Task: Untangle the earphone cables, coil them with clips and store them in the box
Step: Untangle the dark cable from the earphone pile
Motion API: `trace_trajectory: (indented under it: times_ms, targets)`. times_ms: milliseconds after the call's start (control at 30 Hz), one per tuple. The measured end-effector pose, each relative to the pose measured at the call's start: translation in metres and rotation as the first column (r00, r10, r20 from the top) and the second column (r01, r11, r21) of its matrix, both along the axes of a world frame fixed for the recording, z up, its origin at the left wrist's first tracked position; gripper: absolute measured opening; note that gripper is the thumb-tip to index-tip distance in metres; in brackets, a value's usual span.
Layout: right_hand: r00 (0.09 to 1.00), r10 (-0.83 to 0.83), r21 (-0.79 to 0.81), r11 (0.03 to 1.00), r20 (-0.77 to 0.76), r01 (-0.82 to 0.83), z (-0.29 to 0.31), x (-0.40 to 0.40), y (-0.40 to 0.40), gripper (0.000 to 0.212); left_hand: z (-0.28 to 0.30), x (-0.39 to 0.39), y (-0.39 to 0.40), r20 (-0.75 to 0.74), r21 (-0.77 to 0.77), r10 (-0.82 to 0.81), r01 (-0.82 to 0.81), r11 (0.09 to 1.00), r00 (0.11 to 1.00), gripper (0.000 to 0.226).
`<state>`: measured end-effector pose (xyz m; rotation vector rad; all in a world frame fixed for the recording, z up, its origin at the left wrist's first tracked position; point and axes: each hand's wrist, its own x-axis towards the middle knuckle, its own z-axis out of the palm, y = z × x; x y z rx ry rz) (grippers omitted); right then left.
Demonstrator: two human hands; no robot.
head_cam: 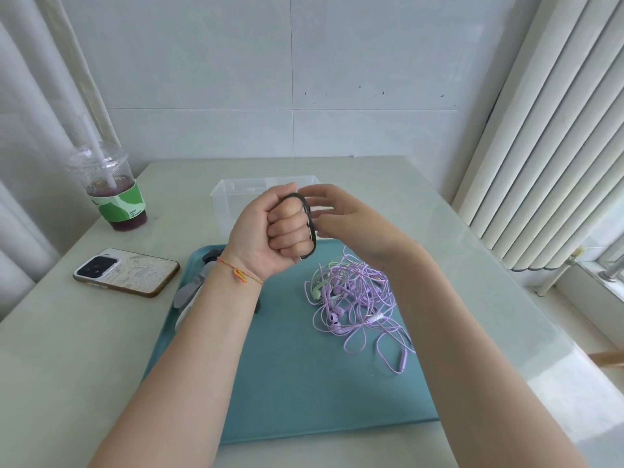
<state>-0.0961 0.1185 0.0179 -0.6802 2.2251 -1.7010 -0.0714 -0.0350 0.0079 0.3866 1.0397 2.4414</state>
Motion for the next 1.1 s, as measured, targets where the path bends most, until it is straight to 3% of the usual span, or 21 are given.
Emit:
trace_trajectory:
  times_ms: [67,167,300,467,700,767,900,1100]
  targets:
    - [0.998,0.054,0.006,0.999,-0.046,-0.053,0.000,0.001,0.002,0.057,0.002,0.002,0.002,0.037,-0.119,-0.030,0.034,0.992,0.999,0.048]
    - [0.994,0.086,0.076,0.994,-0.062,-0.082,0.001,0.003,0.005,0.040,0.004,0.002,0.000,0.098,-0.185,-0.034,0.052,0.981,0.995,0.047]
    - [0.999,0.044,0.119,0.992,-0.028,-0.040,-0.002,0.002,0.003,0.025,0.003,-0.003,-0.005,0.145,-0.106,0.066,-0.051,0.993,0.987,0.051]
    - [1.000,0.020,0.234,0.972,0.008,-0.021,-0.003,0.005,-0.003,0.020,-0.001,-0.005,-0.004,0.145,0.115,0.267,-0.284,0.952,0.953,0.029]
    - [1.000,0.012,0.354,0.935,-0.018,-0.004,0.000,0.010,-0.009,0.019,0.003,-0.004,0.015,0.032,0.034,0.492,-0.492,0.870,0.870,0.031]
    - [1.000,-0.004,0.324,0.946,0.001,0.003,0.000,0.010,-0.009,0.018,0.002,-0.003,0.019,-0.030,0.005,0.520,-0.520,0.854,0.854,0.031]
    - [0.990,0.019,0.092,0.995,0.141,-0.032,0.000,0.010,-0.008,0.018,0.004,-0.002,0.021,-0.120,-0.039,0.565,-0.573,0.819,0.816,0.033]
    - [0.976,0.040,-0.072,0.997,0.213,-0.025,0.001,0.011,-0.009,0.027,0.004,-0.003,0.019,-0.106,-0.027,0.625,-0.631,0.775,0.773,0.032]
